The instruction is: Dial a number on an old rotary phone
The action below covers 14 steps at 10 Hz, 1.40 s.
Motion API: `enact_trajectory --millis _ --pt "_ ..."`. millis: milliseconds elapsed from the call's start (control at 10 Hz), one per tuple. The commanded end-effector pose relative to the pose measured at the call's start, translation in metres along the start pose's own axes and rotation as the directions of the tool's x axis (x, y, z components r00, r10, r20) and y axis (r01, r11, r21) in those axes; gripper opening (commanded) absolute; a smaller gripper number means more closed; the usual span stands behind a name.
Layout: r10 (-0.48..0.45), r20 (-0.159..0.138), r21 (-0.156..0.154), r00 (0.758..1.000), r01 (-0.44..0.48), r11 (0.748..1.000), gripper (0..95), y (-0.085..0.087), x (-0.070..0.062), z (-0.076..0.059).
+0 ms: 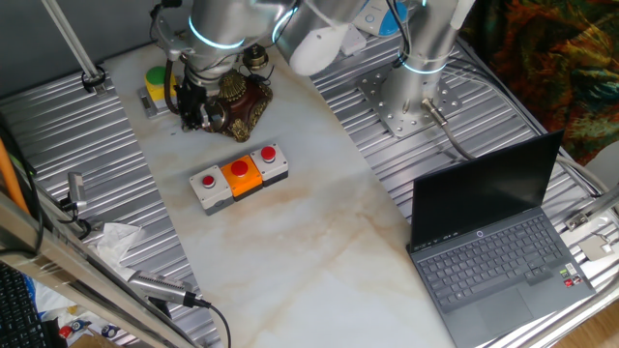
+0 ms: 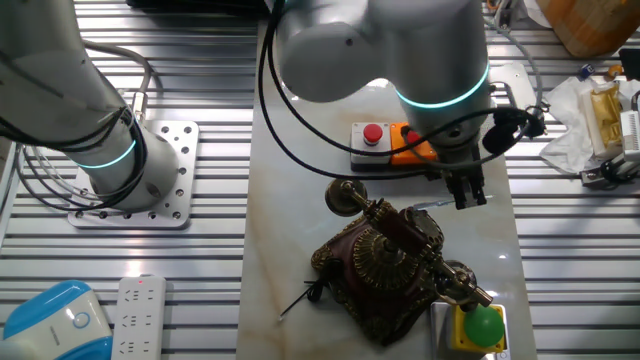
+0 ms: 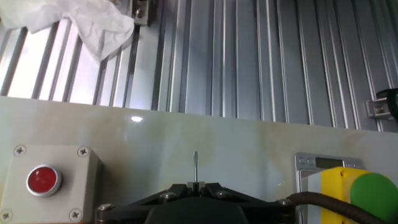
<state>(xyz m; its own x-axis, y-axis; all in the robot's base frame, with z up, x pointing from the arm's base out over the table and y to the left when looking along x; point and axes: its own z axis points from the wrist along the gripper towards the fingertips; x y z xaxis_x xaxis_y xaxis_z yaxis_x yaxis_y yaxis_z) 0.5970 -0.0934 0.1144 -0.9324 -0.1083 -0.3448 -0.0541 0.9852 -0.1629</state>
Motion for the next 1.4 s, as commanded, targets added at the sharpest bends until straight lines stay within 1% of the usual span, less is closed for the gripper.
enact_trajectory --millis 100,200,300,500,600,700,800,1100,1300,1400 --pt "0.002 -0.077 -0.024 0.997 -0.004 1.000 0.0 0.001 0.004 -0.001" --pt "0.020 -0.105 -0.037 0.994 -0.024 0.999 0.0 0.002 0.006 0.007" --pt "0.026 -0.122 -0.038 0.992 -0.030 0.999 0.0 0.003 0.006 0.011" --pt "0.034 -0.194 -0.045 0.981 -0.044 0.998 0.0 0.004 0.005 0.014" --pt "0.044 -0.227 -0.066 0.973 -0.060 0.996 0.0 0.004 0.006 0.015" --pt "0.041 -0.234 -0.072 0.971 -0.060 0.996 0.0 0.004 0.006 0.015" --pt "0.036 -0.260 -0.097 0.965 -0.063 0.993 0.0 0.004 0.006 0.015" --pt "0.006 -0.282 -0.136 0.959 -0.047 0.990 0.0 0.004 0.007 0.018" --pt "0.002 -0.285 -0.144 0.958 -0.045 0.989 0.0 0.004 0.007 0.018" --pt "0.000 -0.301 -0.144 0.954 -0.045 0.988 0.0 0.004 0.007 0.018"
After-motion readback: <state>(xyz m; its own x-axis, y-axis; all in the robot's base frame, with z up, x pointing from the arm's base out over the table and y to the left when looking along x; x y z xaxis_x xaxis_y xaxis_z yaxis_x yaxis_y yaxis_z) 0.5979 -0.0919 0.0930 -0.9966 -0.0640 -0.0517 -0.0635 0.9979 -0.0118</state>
